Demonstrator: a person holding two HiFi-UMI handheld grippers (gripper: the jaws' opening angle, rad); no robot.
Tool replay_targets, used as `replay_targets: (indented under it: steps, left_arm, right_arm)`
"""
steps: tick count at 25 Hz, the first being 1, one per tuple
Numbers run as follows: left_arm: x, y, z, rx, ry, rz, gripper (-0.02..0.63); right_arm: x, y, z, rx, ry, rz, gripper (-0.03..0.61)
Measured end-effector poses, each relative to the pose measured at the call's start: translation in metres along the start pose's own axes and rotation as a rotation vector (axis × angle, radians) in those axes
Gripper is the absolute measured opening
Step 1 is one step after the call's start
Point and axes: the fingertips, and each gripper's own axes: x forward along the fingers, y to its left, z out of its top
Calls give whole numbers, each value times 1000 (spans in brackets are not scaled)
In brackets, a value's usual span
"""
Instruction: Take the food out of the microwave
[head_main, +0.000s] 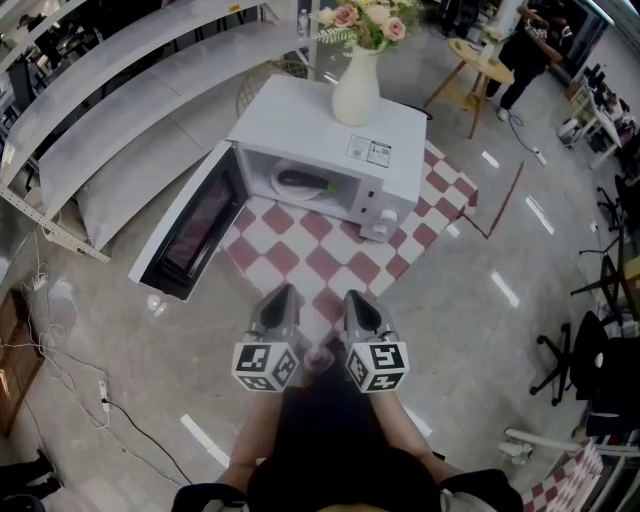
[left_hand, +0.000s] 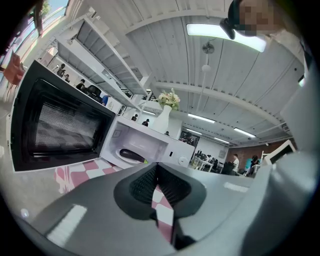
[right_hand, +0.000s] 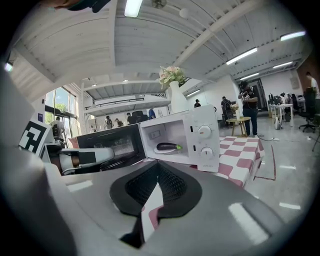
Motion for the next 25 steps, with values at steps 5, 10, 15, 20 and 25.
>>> replay_targets:
  steps: [5, 10, 15, 20, 25]
  left_arm:
    - [14, 4, 0, -8, 0, 19, 8]
    - [28, 7, 1, -11, 2, 37, 8]
    - [41, 12, 3, -10, 1, 56, 8]
    - [52, 21, 6, -14, -1, 80, 8]
    - [65, 29, 6, -19, -1, 98, 8]
  right_arm:
    - [15, -4, 4, -9, 12, 29, 0]
    - [29, -10, 10, -12, 21, 51, 2]
    - [45, -16, 15, -13, 29, 68, 2]
    - [61, -17, 19, -24, 41, 94, 0]
    - [77, -22, 20, -30, 56, 112, 1]
